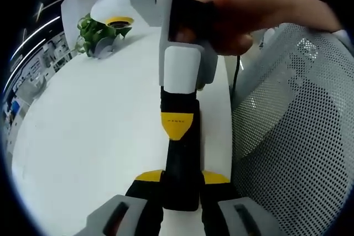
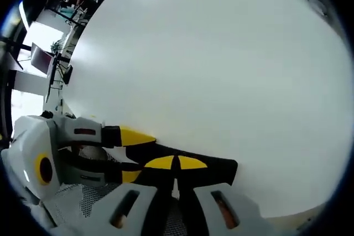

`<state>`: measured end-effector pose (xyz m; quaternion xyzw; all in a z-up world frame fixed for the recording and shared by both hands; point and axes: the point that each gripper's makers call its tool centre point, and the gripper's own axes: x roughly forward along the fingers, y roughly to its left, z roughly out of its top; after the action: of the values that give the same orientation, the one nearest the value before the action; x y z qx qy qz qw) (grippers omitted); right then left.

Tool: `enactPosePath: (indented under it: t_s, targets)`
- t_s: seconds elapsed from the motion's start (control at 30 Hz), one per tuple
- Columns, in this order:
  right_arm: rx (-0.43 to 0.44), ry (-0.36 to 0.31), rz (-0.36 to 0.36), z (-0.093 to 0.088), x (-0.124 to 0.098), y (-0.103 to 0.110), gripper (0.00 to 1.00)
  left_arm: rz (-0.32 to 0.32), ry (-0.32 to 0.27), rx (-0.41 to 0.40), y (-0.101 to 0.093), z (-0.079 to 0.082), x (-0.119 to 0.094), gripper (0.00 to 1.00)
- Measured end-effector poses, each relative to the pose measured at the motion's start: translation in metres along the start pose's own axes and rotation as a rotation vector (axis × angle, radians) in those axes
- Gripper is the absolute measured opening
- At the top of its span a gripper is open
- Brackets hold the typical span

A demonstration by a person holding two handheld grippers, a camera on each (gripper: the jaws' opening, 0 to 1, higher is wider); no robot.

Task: Press the specified remote control buttons in sequence, fully releasing each button before pressing the next.

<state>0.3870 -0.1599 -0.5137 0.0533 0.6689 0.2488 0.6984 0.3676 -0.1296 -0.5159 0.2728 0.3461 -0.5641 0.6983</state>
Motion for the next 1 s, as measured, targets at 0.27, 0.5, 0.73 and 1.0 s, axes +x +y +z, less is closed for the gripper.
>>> enactPosePath:
  t_s: [0.27, 0.5, 0.73, 1.0]
  targets:
    - [0.026, 0.016, 0.014, -0.006, -0.003, 0.001, 0.00, 0.000, -0.003, 0.000, 0.000, 0.000, 0.000, 0.24]
    - [0.034, 0.037, 0.018, -0.013, -0.005, 0.002, 0.00, 0.000, -0.005, -0.001, 0.000, 0.000, 0.000, 0.24]
    - [0.011, 0.051, 0.007, -0.014, -0.003, 0.003, 0.00, 0.001, -0.006, -0.002, 0.000, 0.000, 0.000, 0.24]
    - [-0.021, 0.060, -0.022, -0.016, -0.002, 0.004, 0.00, -0.002, -0.003, 0.001, 0.000, 0.000, 0.000, 0.24]
